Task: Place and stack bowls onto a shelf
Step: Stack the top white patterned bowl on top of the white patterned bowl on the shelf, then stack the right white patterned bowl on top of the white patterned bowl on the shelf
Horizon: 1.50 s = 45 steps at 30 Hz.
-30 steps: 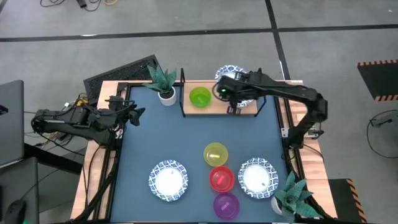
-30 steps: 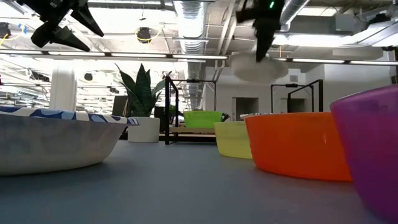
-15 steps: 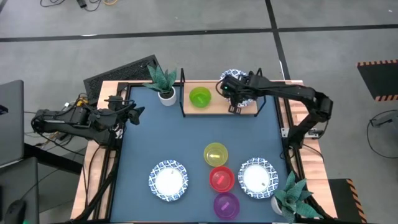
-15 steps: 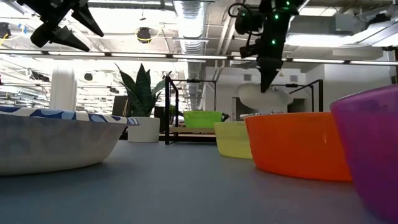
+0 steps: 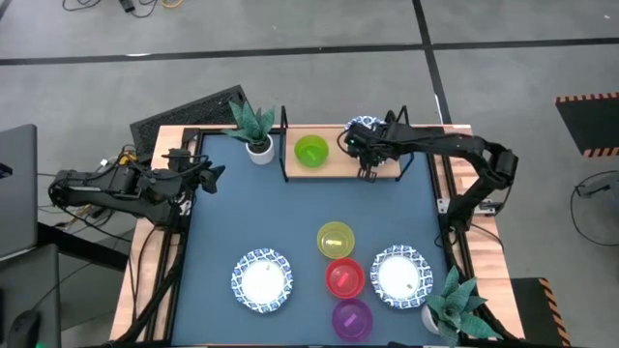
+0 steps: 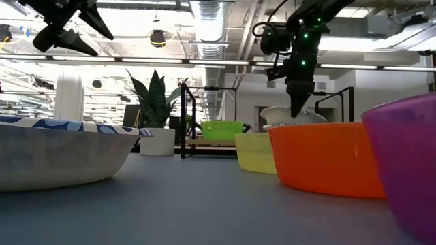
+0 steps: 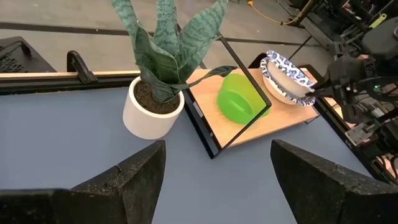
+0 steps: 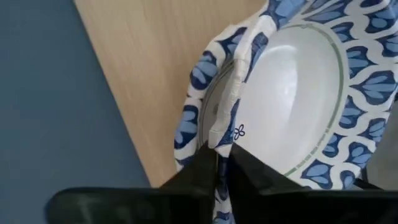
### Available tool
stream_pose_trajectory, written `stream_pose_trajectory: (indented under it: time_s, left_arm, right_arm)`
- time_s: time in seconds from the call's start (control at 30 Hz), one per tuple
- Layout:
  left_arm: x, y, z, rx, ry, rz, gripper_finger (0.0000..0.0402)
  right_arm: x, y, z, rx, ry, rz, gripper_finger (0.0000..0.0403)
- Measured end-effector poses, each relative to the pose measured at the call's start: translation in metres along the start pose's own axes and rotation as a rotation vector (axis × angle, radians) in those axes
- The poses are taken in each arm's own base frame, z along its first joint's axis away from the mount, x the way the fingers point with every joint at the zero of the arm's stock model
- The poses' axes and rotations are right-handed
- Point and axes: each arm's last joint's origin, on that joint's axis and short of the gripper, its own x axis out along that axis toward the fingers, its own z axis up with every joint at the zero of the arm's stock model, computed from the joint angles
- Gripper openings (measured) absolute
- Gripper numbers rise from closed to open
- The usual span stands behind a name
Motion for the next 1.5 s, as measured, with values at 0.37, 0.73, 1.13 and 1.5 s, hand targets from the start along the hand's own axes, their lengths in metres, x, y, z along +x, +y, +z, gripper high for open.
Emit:
stream_pose_trajectory:
  time_s: [0.37, 0.73, 1.13, 1.5]
  left_arm:
    - [0.000, 0.000, 0.000, 0.000, 0.000, 0.000, 0.0274]
    - [0.000, 0.000, -0.001, 0.006, 0.019, -0.005, 0.0274]
    - [0.000, 0.001, -0.001, 0.019, 0.022, -0.002, 0.0274]
    - [0.000, 0.001, -0.002, 0.043, 0.052, -0.018, 0.0274]
  right_arm:
    - [-0.004, -0.003, 0.002, 0.012, -0.014, 0.033, 0.0189]
    - [-0.098, 0.022, 0.010, 0.286, -0.181, 0.433, 0.0239]
    - [-0.157, 0.183, -0.035, 0.346, 0.010, 0.511, 0.0240]
    - [-0.163, 0.278, -0.086, 0.304, 0.139, 0.477, 0.0240]
